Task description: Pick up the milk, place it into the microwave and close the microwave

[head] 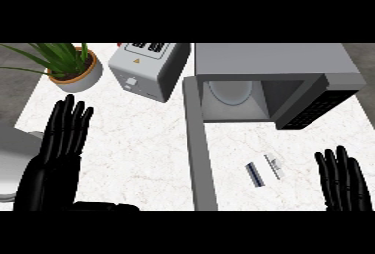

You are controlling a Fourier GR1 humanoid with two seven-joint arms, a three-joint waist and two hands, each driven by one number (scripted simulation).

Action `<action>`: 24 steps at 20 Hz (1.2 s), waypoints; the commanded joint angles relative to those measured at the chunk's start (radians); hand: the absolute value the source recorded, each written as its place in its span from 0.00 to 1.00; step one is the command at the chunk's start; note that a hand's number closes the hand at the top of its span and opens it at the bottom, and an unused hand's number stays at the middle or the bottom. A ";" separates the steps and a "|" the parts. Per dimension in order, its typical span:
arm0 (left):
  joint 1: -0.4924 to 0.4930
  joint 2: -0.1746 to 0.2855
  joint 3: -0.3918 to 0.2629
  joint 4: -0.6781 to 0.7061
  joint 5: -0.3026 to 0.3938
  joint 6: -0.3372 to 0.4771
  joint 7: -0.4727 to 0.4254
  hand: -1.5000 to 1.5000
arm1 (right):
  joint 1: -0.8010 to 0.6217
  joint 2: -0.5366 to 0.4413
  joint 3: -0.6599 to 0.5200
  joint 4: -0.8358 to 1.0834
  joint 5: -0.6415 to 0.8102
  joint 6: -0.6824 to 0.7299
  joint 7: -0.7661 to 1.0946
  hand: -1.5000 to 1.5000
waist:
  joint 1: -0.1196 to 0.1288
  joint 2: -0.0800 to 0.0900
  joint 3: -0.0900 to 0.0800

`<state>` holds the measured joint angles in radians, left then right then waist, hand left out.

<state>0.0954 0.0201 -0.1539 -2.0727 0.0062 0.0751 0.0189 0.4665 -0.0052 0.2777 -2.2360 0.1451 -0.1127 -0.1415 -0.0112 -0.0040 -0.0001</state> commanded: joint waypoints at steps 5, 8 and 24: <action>0.130 -0.020 -0.215 0.055 -0.079 0.142 -0.134 0.00 | 0.181 -0.012 0.067 0.098 0.026 -0.036 -0.175 0.00 | 0.005 0.002 0.000; 0.173 -0.020 -0.283 0.021 -0.118 0.191 -0.143 0.00 | 0.328 -0.071 0.024 0.103 -0.081 0.010 -0.325 0.00 | 0.001 -0.001 0.001; 0.216 0.013 -0.398 0.087 -0.077 0.270 -0.245 0.00 | 0.149 0.004 -0.012 0.484 -0.081 -0.123 -0.507 0.00 | 0.009 0.003 0.000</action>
<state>0.2920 0.0070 -0.5578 -1.9833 -0.1090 0.3621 -0.2065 0.6032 -0.0112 0.2558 -1.7843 0.0700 -0.2165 -0.6219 -0.0010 -0.0012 0.0002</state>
